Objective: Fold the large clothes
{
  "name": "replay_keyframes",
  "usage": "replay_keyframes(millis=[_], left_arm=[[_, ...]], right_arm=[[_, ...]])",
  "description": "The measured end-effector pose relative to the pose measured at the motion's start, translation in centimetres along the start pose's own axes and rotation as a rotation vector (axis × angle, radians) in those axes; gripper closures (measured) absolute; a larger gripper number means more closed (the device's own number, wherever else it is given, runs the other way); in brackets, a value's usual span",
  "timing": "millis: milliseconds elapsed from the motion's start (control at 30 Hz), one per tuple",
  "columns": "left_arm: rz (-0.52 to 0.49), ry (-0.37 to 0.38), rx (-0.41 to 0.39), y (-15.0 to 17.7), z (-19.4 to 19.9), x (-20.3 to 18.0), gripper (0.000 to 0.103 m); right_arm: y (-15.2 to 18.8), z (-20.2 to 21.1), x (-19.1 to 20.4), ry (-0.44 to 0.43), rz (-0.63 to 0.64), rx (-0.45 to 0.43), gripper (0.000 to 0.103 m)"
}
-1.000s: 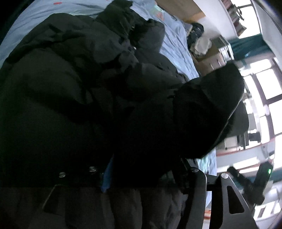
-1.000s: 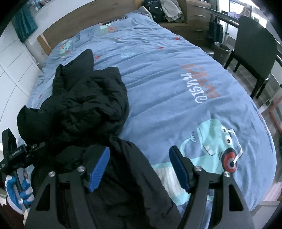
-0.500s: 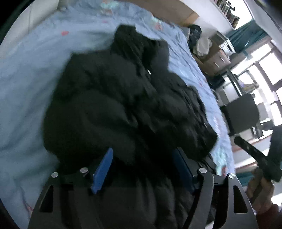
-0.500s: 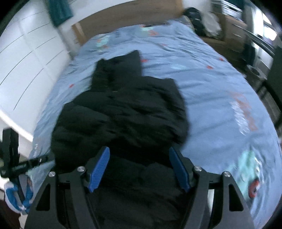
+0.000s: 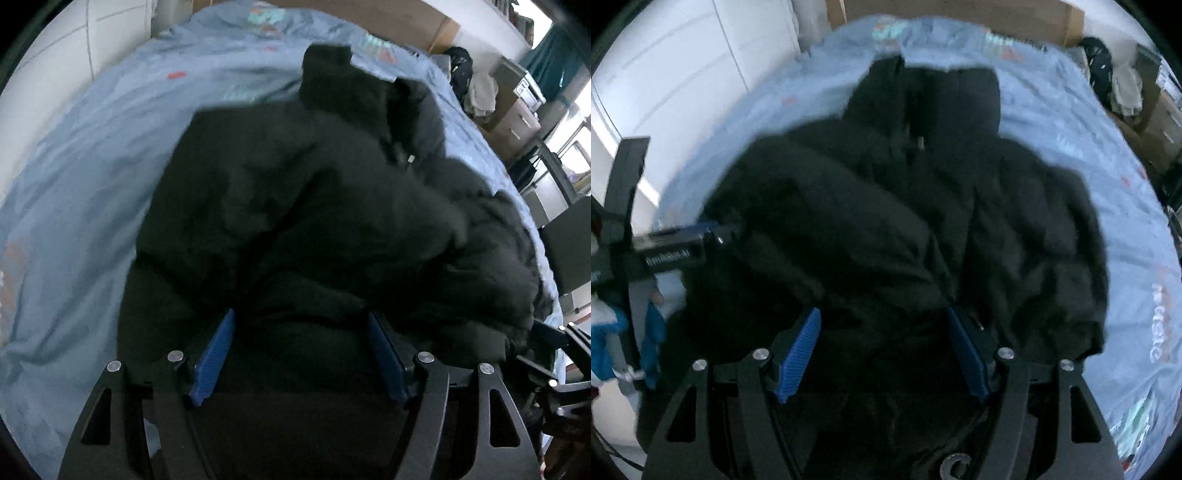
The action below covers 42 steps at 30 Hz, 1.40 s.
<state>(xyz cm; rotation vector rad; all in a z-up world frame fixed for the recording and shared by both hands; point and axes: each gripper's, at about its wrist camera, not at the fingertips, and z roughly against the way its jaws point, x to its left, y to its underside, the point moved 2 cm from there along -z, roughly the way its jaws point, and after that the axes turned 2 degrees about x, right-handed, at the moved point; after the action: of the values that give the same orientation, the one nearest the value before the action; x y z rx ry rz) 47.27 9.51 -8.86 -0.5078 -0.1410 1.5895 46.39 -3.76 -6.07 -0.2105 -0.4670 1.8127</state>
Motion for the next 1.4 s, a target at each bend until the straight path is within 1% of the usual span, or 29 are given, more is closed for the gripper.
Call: replay_keyframes(millis=[67,133,200,267,333,400,467,500,567,667,733,800,900,967,1033,1200,1400], left_arm=[[-0.002,0.014,-0.011,1.1,-0.4,0.3,0.032],[-0.006,0.018,-0.017,1.9,-0.4,0.3,0.031],[-0.023,0.012,-0.022,2.7,-0.6,0.2,0.031],[-0.033,0.005,-0.011,3.4,-0.2,0.1,0.031],[-0.034,-0.012,0.002,3.5,0.6,0.0,0.030],[-0.052,-0.059,-0.019,3.4,2.3,-0.4,0.030],[-0.072,-0.074,-0.059,2.8,4.0,-0.9,0.030],[-0.074,-0.072,-0.076,2.2,4.6,-1.0,0.030],[-0.085,-0.065,-0.103,0.4,5.8,-1.4,0.028],[-0.116,-0.070,-0.148,-2.2,6.3,-2.6,0.025],[-0.138,-0.083,-0.170,-3.2,5.6,-3.3,0.024],[-0.164,-0.099,-0.178,-4.1,4.2,-4.2,0.024],[-0.192,-0.121,-0.158,-4.6,1.2,-5.1,0.024],[-0.198,-0.134,-0.144,-4.2,-0.6,-5.0,0.023],[-0.190,-0.130,-0.139,-3.7,-1.8,-4.6,0.022],[-0.189,-0.132,-0.140,-3.2,-3.0,-4.5,0.020],[-0.192,-0.136,-0.137,-3.0,-3.1,-4.4,0.020]], right_arm=[[1.3,-1.3,-0.2,-0.001,0.020,0.021,0.034],[2.5,-1.9,-0.2,0.006,0.057,0.015,0.034],[3.2,-1.8,-0.2,0.003,0.073,0.004,0.034],[3.4,-1.5,-0.2,-0.004,0.076,0.002,0.034],[3.8,-1.2,-0.2,-0.010,0.082,0.006,0.034],[4.2,-0.7,-0.3,-0.006,0.090,0.019,0.034],[4.1,0.0,-0.6,0.006,0.059,0.056,0.034],[3.9,0.5,-0.6,0.003,0.044,0.058,0.034],[3.1,2.2,0.1,0.002,0.057,0.019,0.034],[1.3,4.1,1.6,-0.007,0.096,-0.046,0.034],[0.1,4.4,2.5,-0.014,0.109,-0.083,0.034],[-0.9,3.7,3.0,-0.001,0.120,-0.100,0.034],[-1.4,1.6,3.0,0.025,0.115,-0.082,0.034],[-1.1,0.0,2.8,0.034,0.114,-0.063,0.034],[-1.0,-1.3,2.5,0.037,0.116,-0.050,0.034],[-0.2,-3.0,1.8,0.018,0.118,-0.049,0.034],[0.1,-3.1,1.3,0.006,0.135,-0.052,0.032]])
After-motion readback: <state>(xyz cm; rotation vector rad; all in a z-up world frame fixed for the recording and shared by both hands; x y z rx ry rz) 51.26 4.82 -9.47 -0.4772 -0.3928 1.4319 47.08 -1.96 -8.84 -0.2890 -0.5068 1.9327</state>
